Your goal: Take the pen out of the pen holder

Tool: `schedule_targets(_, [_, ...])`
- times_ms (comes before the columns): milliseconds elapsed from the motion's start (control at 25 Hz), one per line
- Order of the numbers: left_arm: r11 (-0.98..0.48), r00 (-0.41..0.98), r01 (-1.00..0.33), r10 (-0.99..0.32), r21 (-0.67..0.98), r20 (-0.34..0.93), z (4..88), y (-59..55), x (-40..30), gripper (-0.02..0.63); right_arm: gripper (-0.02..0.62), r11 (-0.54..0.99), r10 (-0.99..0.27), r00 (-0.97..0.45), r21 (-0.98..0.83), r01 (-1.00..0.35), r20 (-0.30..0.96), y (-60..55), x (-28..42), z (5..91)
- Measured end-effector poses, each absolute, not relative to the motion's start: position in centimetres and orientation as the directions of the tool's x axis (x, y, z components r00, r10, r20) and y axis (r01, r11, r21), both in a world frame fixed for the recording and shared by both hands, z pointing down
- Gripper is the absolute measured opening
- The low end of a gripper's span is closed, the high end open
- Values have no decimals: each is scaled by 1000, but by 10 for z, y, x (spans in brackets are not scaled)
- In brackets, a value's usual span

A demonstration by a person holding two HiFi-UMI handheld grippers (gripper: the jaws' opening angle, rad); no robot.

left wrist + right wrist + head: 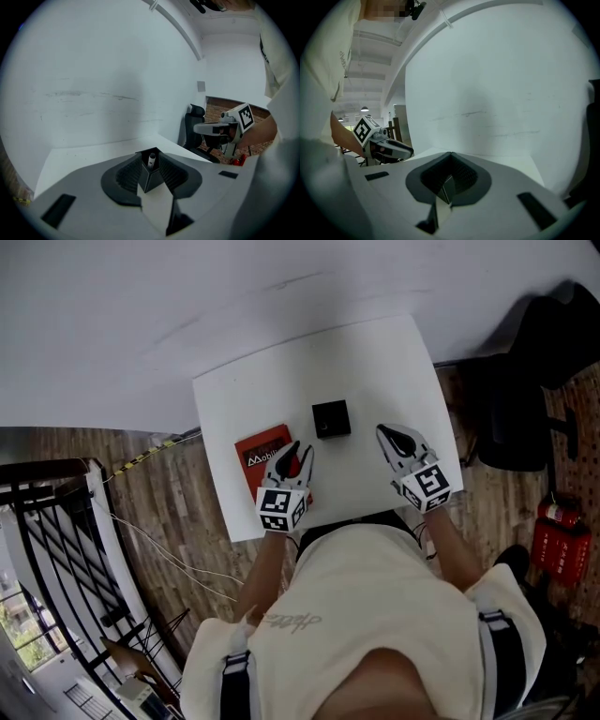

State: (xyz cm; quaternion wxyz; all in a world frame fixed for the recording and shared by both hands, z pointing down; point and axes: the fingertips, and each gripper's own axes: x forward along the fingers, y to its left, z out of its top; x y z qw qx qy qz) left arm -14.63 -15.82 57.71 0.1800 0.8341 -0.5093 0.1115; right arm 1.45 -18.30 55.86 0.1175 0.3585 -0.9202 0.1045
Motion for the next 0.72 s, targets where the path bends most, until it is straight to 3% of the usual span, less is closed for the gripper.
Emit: schedule_targets(720, [-471,488,-868,-749,158,447,613,-199,-114,124,8,718,-617,-716,-139,-682,325,-201,37,574])
